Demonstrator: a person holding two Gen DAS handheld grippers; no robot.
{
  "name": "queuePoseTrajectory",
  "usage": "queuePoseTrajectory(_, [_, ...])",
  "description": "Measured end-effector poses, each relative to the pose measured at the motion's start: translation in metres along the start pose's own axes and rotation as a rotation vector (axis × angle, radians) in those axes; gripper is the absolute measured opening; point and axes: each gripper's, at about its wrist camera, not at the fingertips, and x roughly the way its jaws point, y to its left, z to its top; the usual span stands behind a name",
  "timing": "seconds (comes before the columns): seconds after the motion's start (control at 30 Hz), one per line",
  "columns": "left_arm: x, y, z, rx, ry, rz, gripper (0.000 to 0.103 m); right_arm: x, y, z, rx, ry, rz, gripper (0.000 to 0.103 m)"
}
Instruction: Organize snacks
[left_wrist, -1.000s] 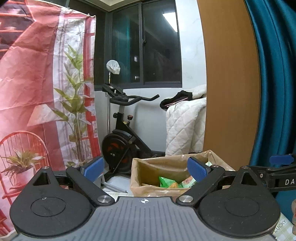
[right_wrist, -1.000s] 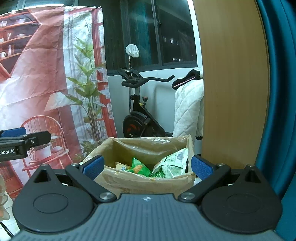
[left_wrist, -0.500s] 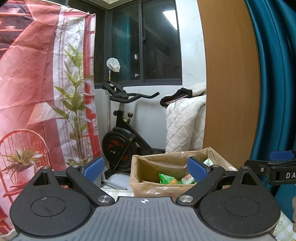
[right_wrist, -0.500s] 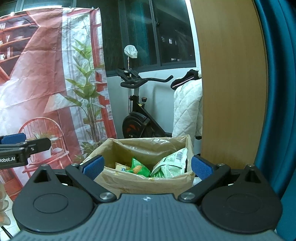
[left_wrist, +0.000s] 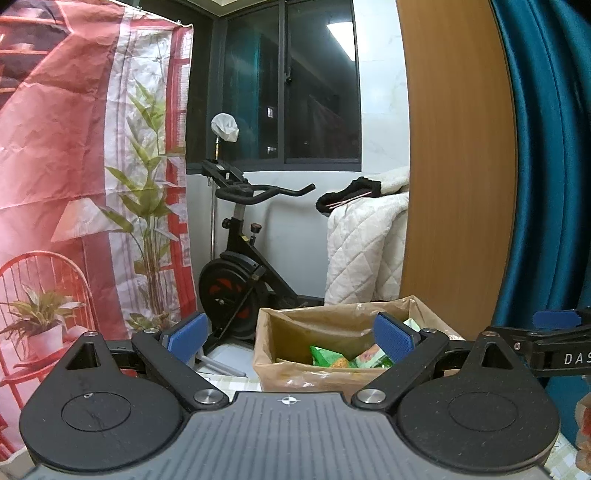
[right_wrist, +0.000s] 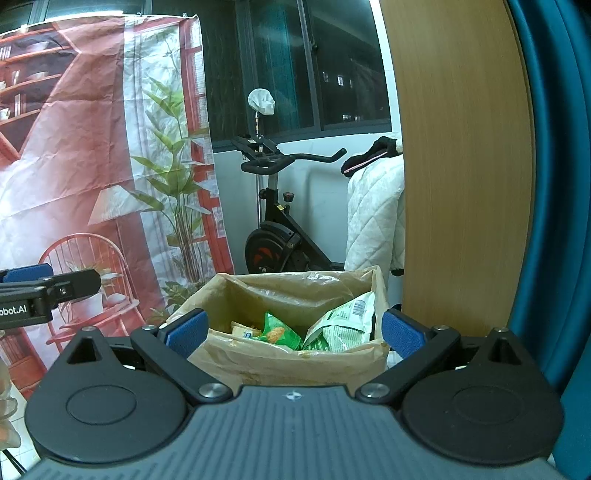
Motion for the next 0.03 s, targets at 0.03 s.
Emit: queuePoseTrajectory(0.03, [0.0000, 0.0000, -0.0002, -0.002, 0.000, 0.002, 0.097, 0.0001, 0.0000, 0.0000, 0.000, 0.000, 0.000, 0.102])
